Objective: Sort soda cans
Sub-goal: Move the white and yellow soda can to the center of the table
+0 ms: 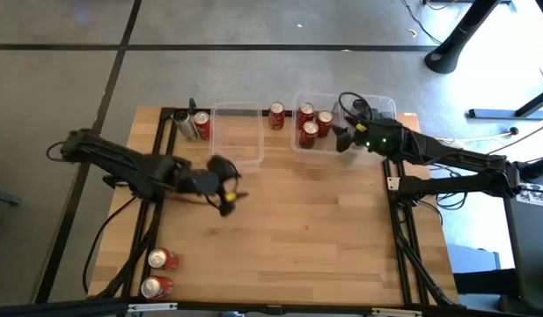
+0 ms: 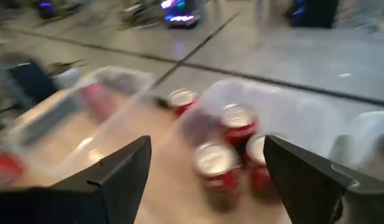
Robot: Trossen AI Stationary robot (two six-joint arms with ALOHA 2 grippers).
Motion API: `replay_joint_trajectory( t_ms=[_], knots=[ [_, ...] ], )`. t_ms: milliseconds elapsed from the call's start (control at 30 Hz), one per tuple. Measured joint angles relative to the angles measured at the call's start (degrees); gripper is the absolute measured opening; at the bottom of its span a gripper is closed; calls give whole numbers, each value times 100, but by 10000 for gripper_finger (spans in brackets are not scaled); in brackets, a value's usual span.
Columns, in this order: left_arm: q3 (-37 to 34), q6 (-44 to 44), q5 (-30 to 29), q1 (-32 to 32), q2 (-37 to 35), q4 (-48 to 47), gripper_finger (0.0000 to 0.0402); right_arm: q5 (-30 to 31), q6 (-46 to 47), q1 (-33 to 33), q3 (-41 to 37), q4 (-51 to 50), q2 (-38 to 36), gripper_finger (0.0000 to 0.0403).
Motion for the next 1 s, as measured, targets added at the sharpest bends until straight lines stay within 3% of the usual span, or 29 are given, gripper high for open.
replay_joint_trajectory(
  t_ms=[133, 300, 400, 667, 1000],
  knots=[
    [411, -294, -79, 647, -435, -1321, 298, -782, 112, 274, -184, 523, 117, 308],
    [883, -665, -70, 1739, -473, -2980, 298, -610, -56, 831, -246, 809, 306, 308],
    [1036, -658, -114, 2549, -401, -3520, 298, -503, -193, 1073, -250, 888, 446, 308],
    [1047, -323, -117, 4287, -237, -3825, 298, -372, -328, 1401, -250, 892, 842, 308],
    [1047, 117, -348, 5313, 333, -3724, 298, -222, -348, 1429, -247, 905, 1215, 308]
  ],
)
